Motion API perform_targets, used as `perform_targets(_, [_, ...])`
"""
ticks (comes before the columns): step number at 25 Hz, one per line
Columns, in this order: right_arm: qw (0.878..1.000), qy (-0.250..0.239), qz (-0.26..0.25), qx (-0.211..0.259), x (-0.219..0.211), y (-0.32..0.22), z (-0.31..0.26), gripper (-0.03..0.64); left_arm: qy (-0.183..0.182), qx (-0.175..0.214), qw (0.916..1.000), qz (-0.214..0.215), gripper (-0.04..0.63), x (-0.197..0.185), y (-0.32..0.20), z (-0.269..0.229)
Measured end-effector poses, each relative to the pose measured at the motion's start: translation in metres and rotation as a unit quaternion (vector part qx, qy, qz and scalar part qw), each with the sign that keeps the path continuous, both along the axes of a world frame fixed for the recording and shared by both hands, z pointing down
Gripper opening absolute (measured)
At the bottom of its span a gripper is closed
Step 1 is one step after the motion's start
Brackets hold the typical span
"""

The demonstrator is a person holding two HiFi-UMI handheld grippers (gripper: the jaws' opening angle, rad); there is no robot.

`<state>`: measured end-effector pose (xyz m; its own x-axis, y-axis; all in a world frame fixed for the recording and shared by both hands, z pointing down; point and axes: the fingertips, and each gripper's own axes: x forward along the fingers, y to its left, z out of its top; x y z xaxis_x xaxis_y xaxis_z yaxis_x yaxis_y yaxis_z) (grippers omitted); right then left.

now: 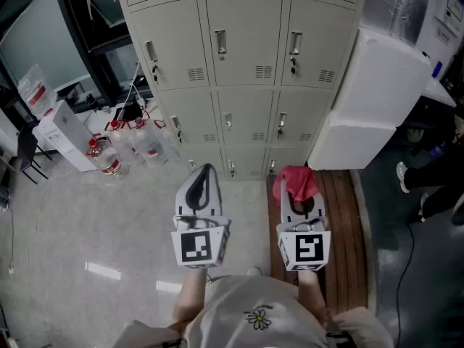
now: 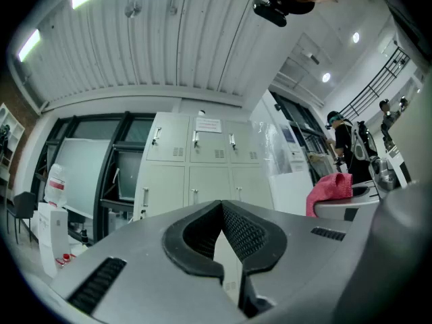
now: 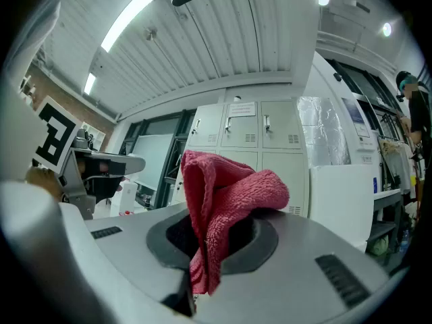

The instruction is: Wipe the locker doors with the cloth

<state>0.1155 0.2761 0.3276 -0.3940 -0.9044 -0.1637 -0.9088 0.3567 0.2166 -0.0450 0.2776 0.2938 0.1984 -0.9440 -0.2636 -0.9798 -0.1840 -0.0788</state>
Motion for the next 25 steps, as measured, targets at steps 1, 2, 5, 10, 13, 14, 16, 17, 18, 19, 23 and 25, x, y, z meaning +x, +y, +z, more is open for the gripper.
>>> perform_targets(1, [1.0,0.0,-0.001,-0.001,0.001,-0.002,0.002,0.031,-0.001,0.001,1.0,0.0,0.015,0.002,-0.001,0.001])
perform_targets(2, [1.0,-0.001,-0.002,-0.003,0.003,-0.003,0.004,0.031,-0.001,0.001,1.0,-0.001,0.015,0.003,-0.002,0.002])
perform_targets(5, [1.0,-0.001,-0.004,-0.011,0.007,-0.007,0.011,0.031,-0.003,-0.003,1.0,-0.003,0.017,0.007,-0.004,0.006])
perform_targets(10, [1.0,-0.005,-0.006,-0.03,0.017,-0.013,0.021,0.031,-0.022,-0.017,0.9996,-0.005,0.015,0.013,-0.01,0.018])
perform_targets(13, [0.999,-0.006,-0.019,-0.041,0.018,-0.014,0.027,0.031,-0.004,-0.022,0.9997,-0.009,0.015,0.016,-0.007,0.015])
perform_targets(14, [0.999,-0.001,-0.023,-0.04,0.017,-0.015,0.028,0.031,-0.002,-0.023,0.9997,-0.01,0.015,0.017,-0.006,0.015])
perform_targets(16, [0.999,0.013,-0.031,-0.035,0.016,-0.016,0.03,0.031,-0.004,-0.025,0.9996,-0.012,0.015,0.019,-0.005,0.016])
perform_targets(17, [0.999,0.018,-0.034,-0.035,0.015,-0.017,0.031,0.031,-0.006,-0.025,0.9996,-0.013,0.015,0.018,-0.005,0.018])
perform_targets(18, [0.998,0.02,-0.037,-0.035,0.013,-0.018,0.032,0.031,-0.006,-0.025,0.9996,-0.015,0.015,0.018,-0.006,0.019])
perform_targets(19, [0.998,0.019,-0.039,-0.035,0.012,-0.019,0.032,0.031,-0.004,-0.025,0.9995,-0.017,0.015,0.017,-0.007,0.019])
perform_targets(23, [0.999,0.008,-0.039,-0.034,0.014,-0.028,0.032,0.031,-0.004,-0.012,0.9998,-0.015,0.015,0.02,-0.02,0.015])
perform_targets(25, [0.999,0.01,-0.034,-0.032,0.017,-0.037,0.032,0.031,-0.004,-0.013,0.9999,-0.011,0.015,0.022,-0.033,0.016])
